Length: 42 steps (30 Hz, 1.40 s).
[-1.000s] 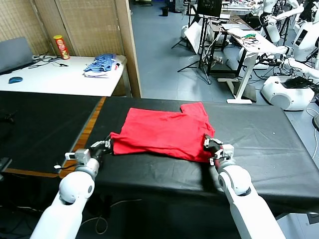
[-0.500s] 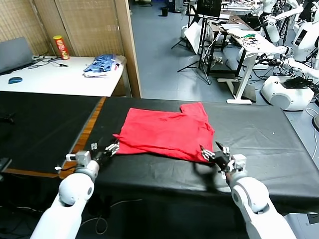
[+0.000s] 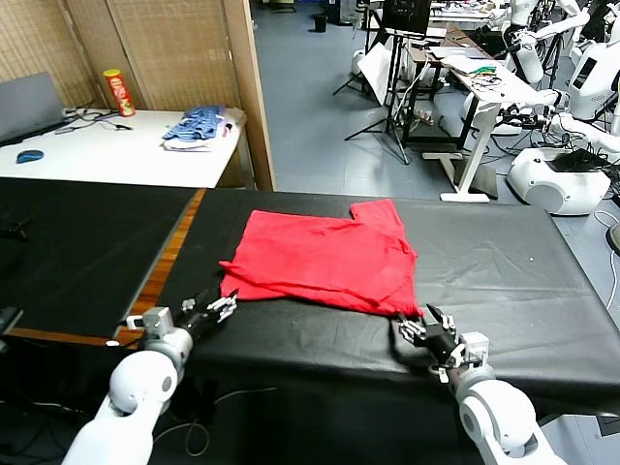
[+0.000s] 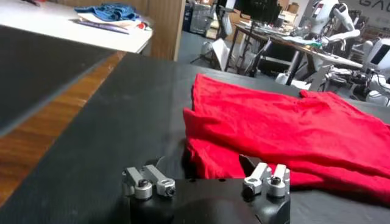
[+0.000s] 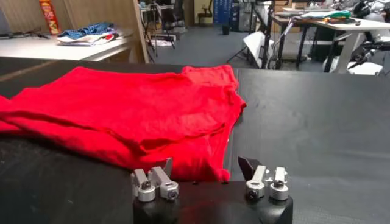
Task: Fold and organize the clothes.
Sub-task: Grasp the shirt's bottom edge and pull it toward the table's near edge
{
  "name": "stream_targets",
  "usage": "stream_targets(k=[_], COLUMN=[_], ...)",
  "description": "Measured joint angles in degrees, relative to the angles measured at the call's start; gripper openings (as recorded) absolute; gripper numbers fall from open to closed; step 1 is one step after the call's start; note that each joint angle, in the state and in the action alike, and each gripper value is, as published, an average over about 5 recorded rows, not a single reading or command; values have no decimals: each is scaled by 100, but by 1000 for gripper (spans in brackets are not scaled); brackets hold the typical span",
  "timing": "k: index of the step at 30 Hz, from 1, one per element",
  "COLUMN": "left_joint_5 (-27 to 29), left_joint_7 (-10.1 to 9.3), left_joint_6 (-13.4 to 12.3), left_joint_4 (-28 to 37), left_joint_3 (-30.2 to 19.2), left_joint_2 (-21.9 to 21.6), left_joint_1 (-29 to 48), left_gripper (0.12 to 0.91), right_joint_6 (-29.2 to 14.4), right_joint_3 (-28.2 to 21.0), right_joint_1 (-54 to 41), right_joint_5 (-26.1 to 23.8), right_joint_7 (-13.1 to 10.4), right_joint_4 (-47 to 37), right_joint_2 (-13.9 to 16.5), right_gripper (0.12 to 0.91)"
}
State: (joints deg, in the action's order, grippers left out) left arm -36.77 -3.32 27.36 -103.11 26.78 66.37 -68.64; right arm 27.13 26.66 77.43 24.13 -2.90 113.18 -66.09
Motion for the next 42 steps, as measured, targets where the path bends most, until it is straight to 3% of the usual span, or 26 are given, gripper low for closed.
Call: stream_targets(k=[4,6,8,17,26,36,39,42], left_joint_5=[-15,110,318,1199,1227,1222,1222,1216], left_joint_7=[36,30,24,64,79,31,-17,-66], left_joint_6=[1,-23,-69,-139,77,155,171,207], left_joint_4=[37,40,18,-300,-1078,-2017,-2092,-2156], left_joint_3=[-20,-42,-66,-103,113,453,512,547], left_joint_2=[4,2,-17,-271,-762,-1034,-1022,-983], left_joint_1=[11,17,1,-347,-1100,-2061,-2164,-2241], left_gripper=[272,186,131,125,125,125,125,159], right_joint_6=[24,88,189,467,911,952,959,1014], right_joint_3=[-9,0,18,166,386,352,399,492], right_joint_1=[15,43,79,343,950,1655,1774,1867], right_joint_5=[7,29,73,311,542,442,376,374], right_joint_7=[-10,-52,-120,-234,-480,-636,-579,-537], right_joint_4=[50,102,165,490,1024,1623,1740,1859], right_joint_2=[48,85,125,366,444,218,199,218], right_gripper=[231,158,135,134,134,137,215,376])
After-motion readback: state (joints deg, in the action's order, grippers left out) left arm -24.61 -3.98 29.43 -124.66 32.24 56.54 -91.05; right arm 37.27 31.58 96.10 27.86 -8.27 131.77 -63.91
